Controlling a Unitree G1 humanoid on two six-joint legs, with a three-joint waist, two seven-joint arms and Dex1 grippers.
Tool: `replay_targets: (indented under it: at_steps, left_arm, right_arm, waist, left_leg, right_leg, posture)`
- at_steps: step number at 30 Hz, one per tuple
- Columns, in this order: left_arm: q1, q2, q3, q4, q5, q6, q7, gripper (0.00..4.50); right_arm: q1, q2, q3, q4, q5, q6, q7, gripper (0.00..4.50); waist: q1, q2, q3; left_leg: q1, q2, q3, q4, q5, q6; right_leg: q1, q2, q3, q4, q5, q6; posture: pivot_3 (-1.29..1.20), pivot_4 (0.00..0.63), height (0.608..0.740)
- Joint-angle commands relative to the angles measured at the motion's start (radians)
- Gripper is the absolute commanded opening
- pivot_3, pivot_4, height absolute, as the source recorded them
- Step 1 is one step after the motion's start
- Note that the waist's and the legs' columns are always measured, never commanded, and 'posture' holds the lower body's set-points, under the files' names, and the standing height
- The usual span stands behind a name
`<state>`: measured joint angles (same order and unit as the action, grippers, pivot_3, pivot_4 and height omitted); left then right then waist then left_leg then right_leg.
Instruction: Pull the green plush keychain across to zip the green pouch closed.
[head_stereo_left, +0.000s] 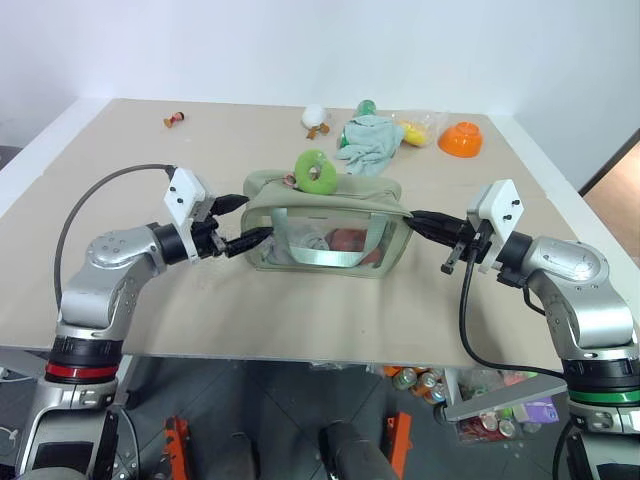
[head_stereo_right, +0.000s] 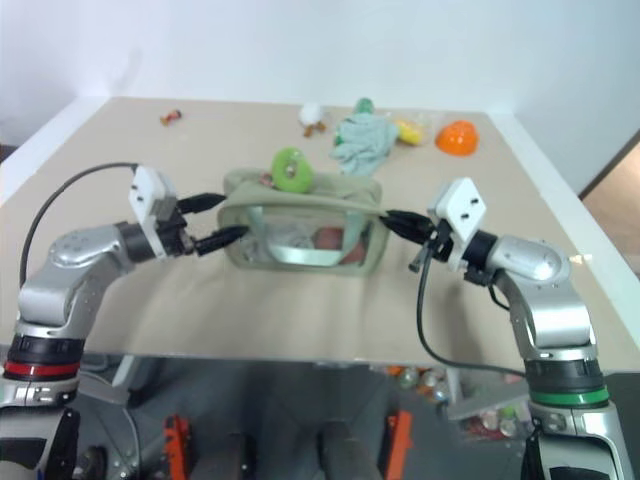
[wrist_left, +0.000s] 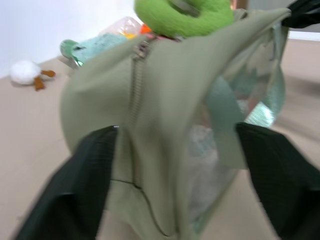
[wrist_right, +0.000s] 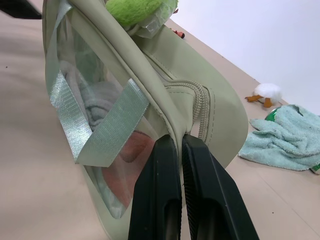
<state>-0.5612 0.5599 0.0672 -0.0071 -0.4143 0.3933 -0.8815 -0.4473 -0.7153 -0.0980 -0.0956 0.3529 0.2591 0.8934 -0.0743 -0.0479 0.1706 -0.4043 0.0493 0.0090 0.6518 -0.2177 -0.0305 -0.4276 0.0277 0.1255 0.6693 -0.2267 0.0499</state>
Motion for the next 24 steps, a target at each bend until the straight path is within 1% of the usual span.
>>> replay_targets:
  at_steps: [1,4,5,6,7,8,13,14,15,16,17,18,21,22,24]
  left_arm:
    - [-0.033,-0.007,0.002,0.007,0.002,-0.037,-0.009,2.28]
    - [-0.038,-0.011,-0.004,0.013,0.002,-0.041,-0.014,1.26]
    - [-0.038,-0.012,-0.005,0.016,0.0,-0.04,-0.016,1.04]
    - [-0.039,-0.011,-0.007,0.018,0.001,-0.041,-0.018,0.59]
    - [-0.039,-0.011,-0.007,0.019,-0.001,-0.035,-0.018,0.26]
    - [-0.039,-0.01,-0.008,0.02,0.0,-0.032,-0.018,0.03]
    - [-0.042,-0.012,-0.005,0.023,0.003,-0.027,-0.013,0.03]
    - [-0.041,-0.01,-0.006,0.022,0.005,-0.027,-0.013,0.0]
    - [-0.04,-0.008,-0.006,0.021,0.006,-0.027,-0.014,0.0]
    - [-0.037,-0.005,-0.006,0.021,0.01,-0.029,-0.014,0.0]
    - [-0.034,-0.003,-0.005,0.022,0.012,-0.031,-0.014,0.0]
    - [-0.032,-0.002,-0.004,0.022,0.014,-0.031,-0.01,0.0]
    - [-0.026,0.001,-0.005,0.018,0.024,-0.032,-0.007,0.0]
    - [-0.024,0.001,-0.006,0.017,0.026,-0.033,-0.008,0.0]
    - [-0.021,0.003,-0.009,0.016,0.031,-0.035,-0.008,0.0]
  right_arm:
    - [-0.001,-0.005,-0.027,-0.038,0.035,0.037,-0.002,0.0]
    - [0.001,-0.008,-0.031,-0.051,0.053,0.06,-0.004,0.0]
    - [0.003,-0.009,-0.031,-0.053,0.052,0.061,-0.004,0.0]
    - [0.005,-0.01,-0.031,-0.055,0.054,0.065,-0.002,0.0]
    - [0.006,-0.01,-0.031,-0.055,0.052,0.064,-0.003,0.0]
    - [0.006,-0.01,-0.031,-0.053,0.042,0.054,-0.008,0.0]
    - [-0.004,-0.006,-0.042,-0.052,0.084,0.103,-0.002,0.0]
    - [-0.004,-0.011,-0.045,-0.06,0.101,0.119,0.009,0.76]
    - [-0.005,-0.014,-0.046,-0.067,0.113,0.131,0.017,0.96]
    - [-0.009,-0.018,-0.05,-0.066,0.111,0.13,0.016,1.42]
    - [-0.014,-0.023,-0.056,-0.064,0.117,0.143,0.012,1.61]
    - [-0.022,-0.029,-0.066,-0.06,0.129,0.164,0.009,1.96]
    - [-0.089,-0.062,-0.129,-0.027,0.194,0.266,-0.01,3.03]
    - [-0.115,-0.081,-0.145,-0.018,0.212,0.298,-0.01,3.46]
    - [-0.179,-0.102,-0.167,0.004,0.234,0.344,-0.028,4.02]
  waist:
    - [0.0,0.0,0.0]
    - [0.0,0.0,0.0]
    - [0.0,0.0,0.0]
    - [0.0,0.0,0.0]
    - [0.0,0.0,0.0]
    - [0.0,0.0,0.0]
    - [0.0,0.0,0.0]
    - [0.0,0.0,0.0]
    - [0.0,0.0,0.0]
    - [0.0,0.0,0.0]
    - [0.0,0.0,0.0]
    - [0.0,0.0,0.0]
    - [0.0,0.002,0.001]
    - [0.0,0.003,0.002]
    - [0.0,0.004,0.003]
  left_leg:
    - [0.0,0.0,0.0,0.0,0.0,0.0]
    - [0.0,0.0,0.0,0.0,0.0,0.0]
    - [0.0,0.0,0.0,0.0,0.0,0.0]
    - [0.0,0.0,0.0,0.0,0.0,0.0]
    - [0.0,0.0,0.0,0.0,0.0,0.0]
    - [0.0,0.0,0.0,0.0,0.0,0.0]
    - [0.0,0.0,0.0,0.0,0.0,0.0]
    - [0.0,0.0,0.0,0.0,0.0,0.0]
    - [0.0,0.0,0.0,0.0,0.0,0.0]
    - [0.0,0.0,0.0,0.0,0.0,0.0]
    - [0.0,0.0,0.0,0.0,0.0,0.0]
    - [0.0,0.0,0.0,0.0,0.0,0.0]
    - [0.0,0.0,0.0,0.0,0.0,0.0]
    - [-0.001,0.0,0.0,0.0,0.0,0.0]
    - [0.0,-0.001,0.0,0.0,0.0,0.0]
  right_leg:
    - [0.0,0.0,0.0,0.0,0.0,0.0]
    - [0.0,0.0,0.0,0.0,0.0,0.0]
    - [0.0,0.0,0.0,0.0,0.0,0.0]
    - [0.0,0.0,0.0,0.0,0.0,0.0]
    - [0.0,0.0,0.0,0.0,0.0,0.0]
    - [0.0,0.0,0.0,0.0,0.0,0.0]
    - [0.0,0.0,0.0,0.0,0.0,0.0]
    - [0.001,0.0,0.0,0.0,0.0,0.0]
    - [0.0,0.0,0.0,-0.001,0.0,0.0]
    - [0.0,0.0,0.0,-0.001,0.0,0.0]
    - [0.0,0.0,0.0,-0.001,0.0,0.0]
    - [0.0,0.0,0.0,-0.001,0.0,0.0]
    - [0.0,0.0,0.0,-0.001,0.0,0.0]
    - [0.0,-0.001,0.0,-0.001,0.0,0.001]
    - [0.001,-0.001,0.001,-0.001,0.0,0.001]
  posture:
    - [0.0,0.15,0.74]
    - [0.0,0.15,0.74]
    - [0.0,0.15,0.74]
    - [0.0,0.15,0.74]
    - [0.0,0.15,0.74]
    - [0.0,0.15,0.74]
    - [0.0,0.15,0.74]
    - [0.0,0.15,0.74]
    - [0.0,0.15,0.74]
    - [0.0,0.15,0.74]
    - [0.0,0.15,0.74]
    - [0.0,0.15,0.74]
    - [0.0,0.15,0.74]
    - [0.0,0.15,0.74]
    - [0.0,0.15,0.74]
